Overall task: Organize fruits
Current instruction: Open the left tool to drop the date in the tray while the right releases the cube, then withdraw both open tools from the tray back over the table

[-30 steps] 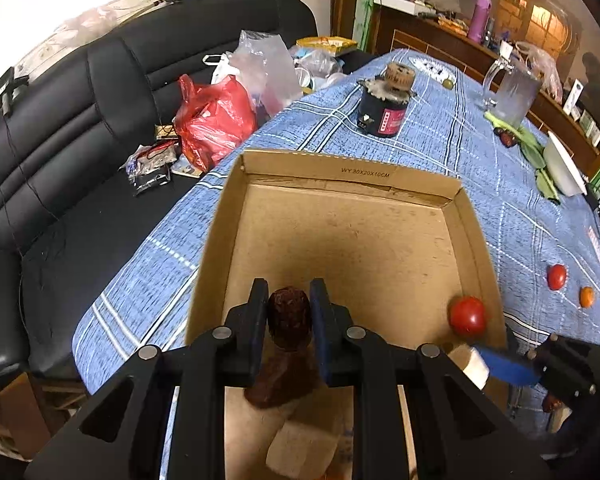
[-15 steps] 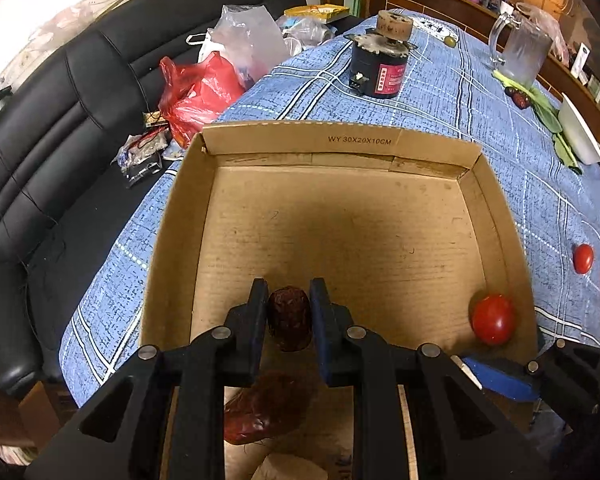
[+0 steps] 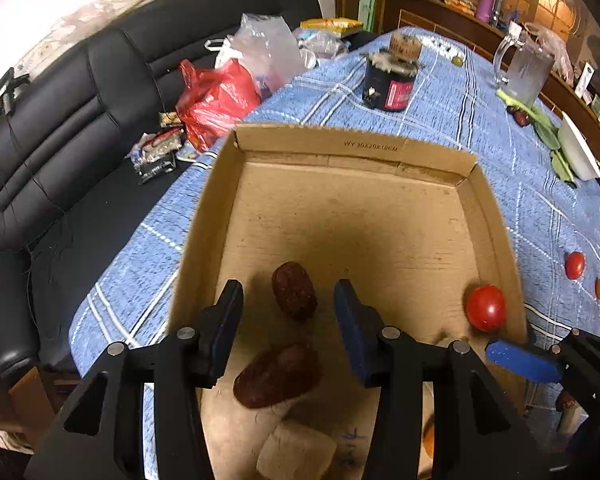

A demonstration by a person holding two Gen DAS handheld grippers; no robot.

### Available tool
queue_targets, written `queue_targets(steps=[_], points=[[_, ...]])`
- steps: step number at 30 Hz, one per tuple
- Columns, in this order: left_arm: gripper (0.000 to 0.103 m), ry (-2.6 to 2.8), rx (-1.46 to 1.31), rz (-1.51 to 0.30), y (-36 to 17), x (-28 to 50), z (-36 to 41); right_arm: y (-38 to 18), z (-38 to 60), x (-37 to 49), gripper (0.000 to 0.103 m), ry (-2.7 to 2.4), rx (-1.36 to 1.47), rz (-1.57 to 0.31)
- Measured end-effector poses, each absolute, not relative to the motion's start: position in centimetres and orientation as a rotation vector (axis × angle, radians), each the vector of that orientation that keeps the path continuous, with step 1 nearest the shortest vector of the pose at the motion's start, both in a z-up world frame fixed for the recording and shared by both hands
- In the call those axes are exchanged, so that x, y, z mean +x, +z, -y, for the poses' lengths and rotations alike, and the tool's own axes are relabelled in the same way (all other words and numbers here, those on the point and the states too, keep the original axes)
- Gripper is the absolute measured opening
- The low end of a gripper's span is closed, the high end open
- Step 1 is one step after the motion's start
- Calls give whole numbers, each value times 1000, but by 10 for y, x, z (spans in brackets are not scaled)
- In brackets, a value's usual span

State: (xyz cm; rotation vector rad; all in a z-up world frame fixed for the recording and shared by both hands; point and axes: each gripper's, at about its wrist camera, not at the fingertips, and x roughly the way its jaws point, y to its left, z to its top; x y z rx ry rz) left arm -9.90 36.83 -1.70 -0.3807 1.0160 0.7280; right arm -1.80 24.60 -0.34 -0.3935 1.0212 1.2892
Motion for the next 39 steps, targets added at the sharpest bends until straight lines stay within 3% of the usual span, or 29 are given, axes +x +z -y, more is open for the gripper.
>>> queue_targets(steps=[16,39], points=[[46,664,-352,-881,28,-118,-297,34,-154,-9,44,1206,-343,-954],[45,463,-299,-901,29,-86,-181,32,-12,38,46,987,-246,-973]])
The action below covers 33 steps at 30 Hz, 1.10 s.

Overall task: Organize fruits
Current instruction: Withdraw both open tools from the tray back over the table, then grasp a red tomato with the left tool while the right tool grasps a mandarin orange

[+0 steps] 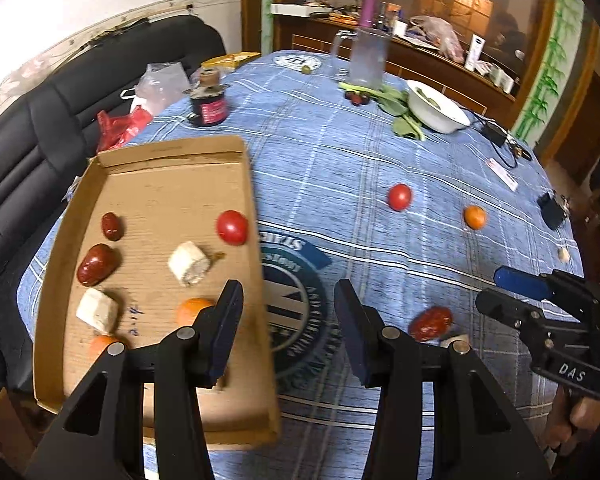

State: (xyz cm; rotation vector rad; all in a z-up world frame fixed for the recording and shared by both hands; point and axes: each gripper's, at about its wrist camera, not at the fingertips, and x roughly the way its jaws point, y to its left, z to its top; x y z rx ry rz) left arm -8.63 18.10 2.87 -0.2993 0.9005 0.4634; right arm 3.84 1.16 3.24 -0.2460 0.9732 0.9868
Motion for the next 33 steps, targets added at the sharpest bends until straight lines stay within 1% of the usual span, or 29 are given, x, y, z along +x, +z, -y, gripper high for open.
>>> queue_targets(steps=[9,19,28,33], points=[[45,407,-273,-911,30,-75,-154,32,26,53,46,923,-213,-971],[45,319,-241,-944,16,-52,-133,17,46,79,46,851,-199,-987],[45,305,-206,-957,10,-1,-137,3,33,120,46,808,-200,-990],[45,292,-238,-996,-3,40,-151,-7,15,147,46,781,-208,-1002]])
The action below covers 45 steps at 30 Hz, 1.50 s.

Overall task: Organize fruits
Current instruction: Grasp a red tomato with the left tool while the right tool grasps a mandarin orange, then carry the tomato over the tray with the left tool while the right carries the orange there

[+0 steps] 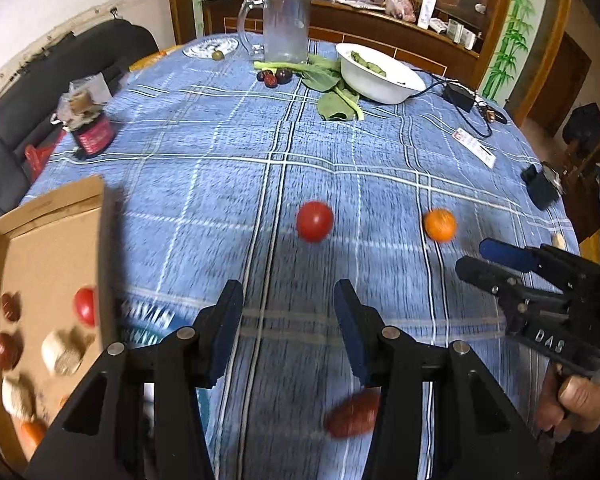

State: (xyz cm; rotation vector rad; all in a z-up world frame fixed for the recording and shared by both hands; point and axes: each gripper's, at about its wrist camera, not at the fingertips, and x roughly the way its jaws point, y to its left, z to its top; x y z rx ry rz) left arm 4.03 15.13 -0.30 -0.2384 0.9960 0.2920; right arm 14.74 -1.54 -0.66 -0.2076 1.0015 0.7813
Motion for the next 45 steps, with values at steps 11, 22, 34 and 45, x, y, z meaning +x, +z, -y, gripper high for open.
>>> queue_targets(steps=[11,22,34,45], points=[[45,284,-254,-1089,-42,94,-148,-20,-9,166,49,706,-268,-951],[37,287,-173,-1068,-47,118,-148,-32,-3,191,33,633,-223,-963],[25,251,-149,-1059,-14,98,-162,42,9,162,30,743,-257,-899],[25,182,53,-1064,75,27,-161,212,80,126,30,716,-637,-853]])
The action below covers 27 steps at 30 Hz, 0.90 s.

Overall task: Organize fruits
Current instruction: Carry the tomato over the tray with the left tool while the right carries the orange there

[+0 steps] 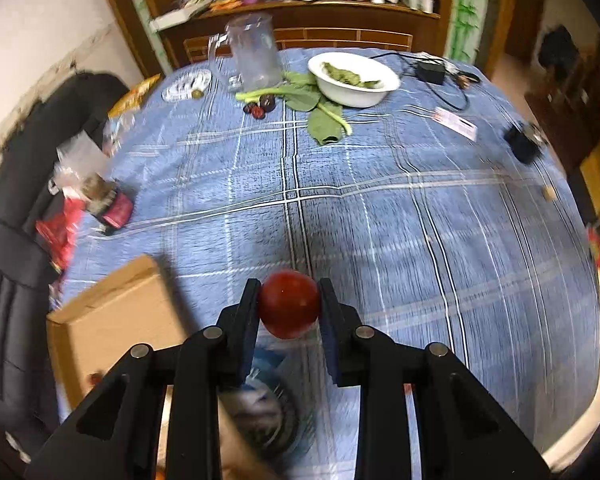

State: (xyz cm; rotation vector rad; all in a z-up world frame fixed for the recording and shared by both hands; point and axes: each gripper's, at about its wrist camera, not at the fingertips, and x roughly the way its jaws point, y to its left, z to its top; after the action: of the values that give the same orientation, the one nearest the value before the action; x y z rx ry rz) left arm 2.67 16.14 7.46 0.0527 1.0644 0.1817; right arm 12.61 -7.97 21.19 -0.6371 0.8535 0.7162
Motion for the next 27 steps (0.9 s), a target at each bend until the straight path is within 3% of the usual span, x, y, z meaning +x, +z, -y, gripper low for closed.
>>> queue_targets(steps=[6,15,27], points=[[25,122,29,-1079,88,-17,-155,255,112,116,30,748,-585,-893],[25,115,-167,-1045,63,-64,-166,158,64,84,30,1051,-397,-1040],[25,294,-297,-943,55,-116,-206,94,-26,41,30,1250,-368,-1042]])
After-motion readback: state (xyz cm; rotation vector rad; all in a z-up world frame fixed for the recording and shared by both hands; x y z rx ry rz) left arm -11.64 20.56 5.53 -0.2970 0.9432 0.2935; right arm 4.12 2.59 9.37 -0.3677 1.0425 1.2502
